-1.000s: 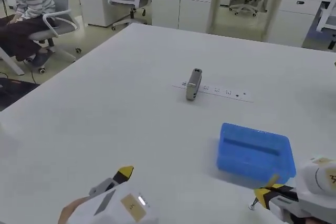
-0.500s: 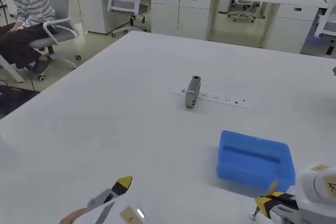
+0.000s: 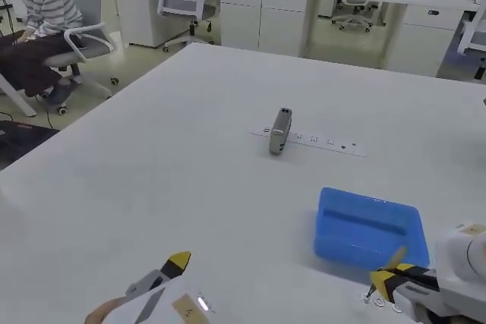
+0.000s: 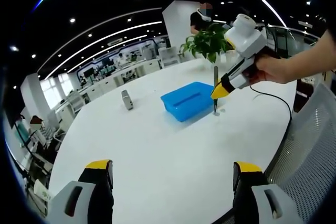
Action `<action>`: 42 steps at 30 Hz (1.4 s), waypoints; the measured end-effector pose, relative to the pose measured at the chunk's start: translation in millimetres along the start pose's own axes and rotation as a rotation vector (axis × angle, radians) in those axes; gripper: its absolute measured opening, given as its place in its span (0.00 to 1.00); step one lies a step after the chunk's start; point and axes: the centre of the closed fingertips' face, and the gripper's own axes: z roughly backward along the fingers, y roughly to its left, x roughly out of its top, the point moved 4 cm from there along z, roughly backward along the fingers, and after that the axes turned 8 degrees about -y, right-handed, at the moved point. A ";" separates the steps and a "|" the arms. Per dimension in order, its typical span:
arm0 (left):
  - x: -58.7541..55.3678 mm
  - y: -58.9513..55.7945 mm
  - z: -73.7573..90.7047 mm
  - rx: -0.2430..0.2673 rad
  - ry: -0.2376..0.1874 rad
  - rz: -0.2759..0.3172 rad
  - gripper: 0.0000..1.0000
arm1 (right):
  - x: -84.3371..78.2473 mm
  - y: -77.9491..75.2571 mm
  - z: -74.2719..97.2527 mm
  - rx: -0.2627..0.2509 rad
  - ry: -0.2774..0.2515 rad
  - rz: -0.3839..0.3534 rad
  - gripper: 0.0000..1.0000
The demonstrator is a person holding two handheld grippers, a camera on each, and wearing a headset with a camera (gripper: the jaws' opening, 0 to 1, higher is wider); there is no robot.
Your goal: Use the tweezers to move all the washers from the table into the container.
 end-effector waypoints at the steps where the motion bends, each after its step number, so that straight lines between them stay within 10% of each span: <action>1: 0.0 0.1 0.0 0.001 0.000 -0.002 0.97 | 2.0 0.3 0.1 0.001 -0.005 -0.001 0.02; 25: -1.3 0.2 -0.6 0.002 0.009 -0.002 0.97 | 57.6 -17.4 -20.7 -0.036 -0.129 0.007 0.02; 42: -3.6 0.9 -1.1 0.002 0.025 0.005 0.96 | 37.9 -48.4 -51.9 -0.125 -0.075 -0.024 0.02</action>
